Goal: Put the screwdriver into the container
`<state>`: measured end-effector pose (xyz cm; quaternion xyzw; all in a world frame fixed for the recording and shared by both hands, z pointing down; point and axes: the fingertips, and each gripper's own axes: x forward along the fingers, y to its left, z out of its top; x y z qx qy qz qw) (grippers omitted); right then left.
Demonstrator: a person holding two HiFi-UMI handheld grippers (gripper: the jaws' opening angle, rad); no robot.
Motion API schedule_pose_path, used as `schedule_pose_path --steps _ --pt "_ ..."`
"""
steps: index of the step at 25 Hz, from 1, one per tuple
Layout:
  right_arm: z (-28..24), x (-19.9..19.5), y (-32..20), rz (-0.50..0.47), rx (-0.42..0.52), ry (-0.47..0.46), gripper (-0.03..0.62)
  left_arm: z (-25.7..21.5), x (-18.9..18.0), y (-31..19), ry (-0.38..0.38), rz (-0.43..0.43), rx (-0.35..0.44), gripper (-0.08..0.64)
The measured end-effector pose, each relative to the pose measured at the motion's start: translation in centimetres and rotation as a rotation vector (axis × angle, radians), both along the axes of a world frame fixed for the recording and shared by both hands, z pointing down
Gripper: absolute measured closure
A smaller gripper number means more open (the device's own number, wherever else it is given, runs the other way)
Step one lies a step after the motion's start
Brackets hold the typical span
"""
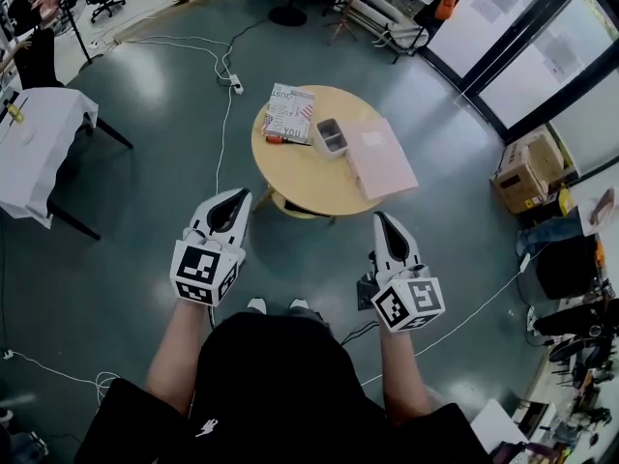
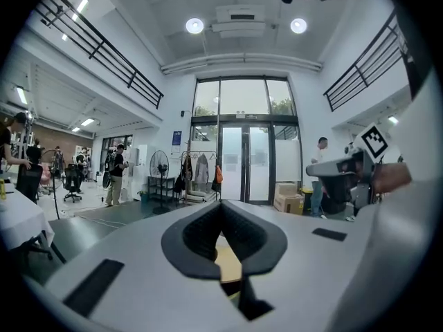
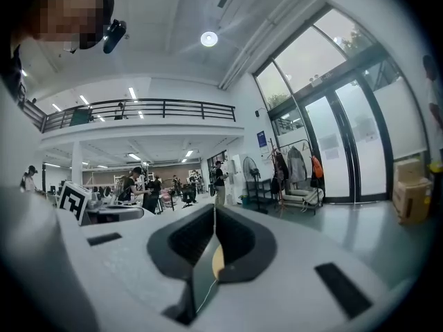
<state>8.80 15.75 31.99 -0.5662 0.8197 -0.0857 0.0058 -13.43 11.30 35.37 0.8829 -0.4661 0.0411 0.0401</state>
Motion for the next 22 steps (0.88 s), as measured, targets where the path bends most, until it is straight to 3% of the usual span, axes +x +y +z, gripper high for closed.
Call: schedule_pose_path --steps 10,22 --pt "0.6 -0.6 -0.1 0.014 -0.006 -0.005 0.588 0.2 -1.6 -0.2 -0.019 -0.02 0.041 0.557" --pt "3.3 0.2 -2.9 -0.003 -0.065 -0.024 0.588 3.1 -0.5 -2.4 -0.043 -0.036 -0.025 0.557"
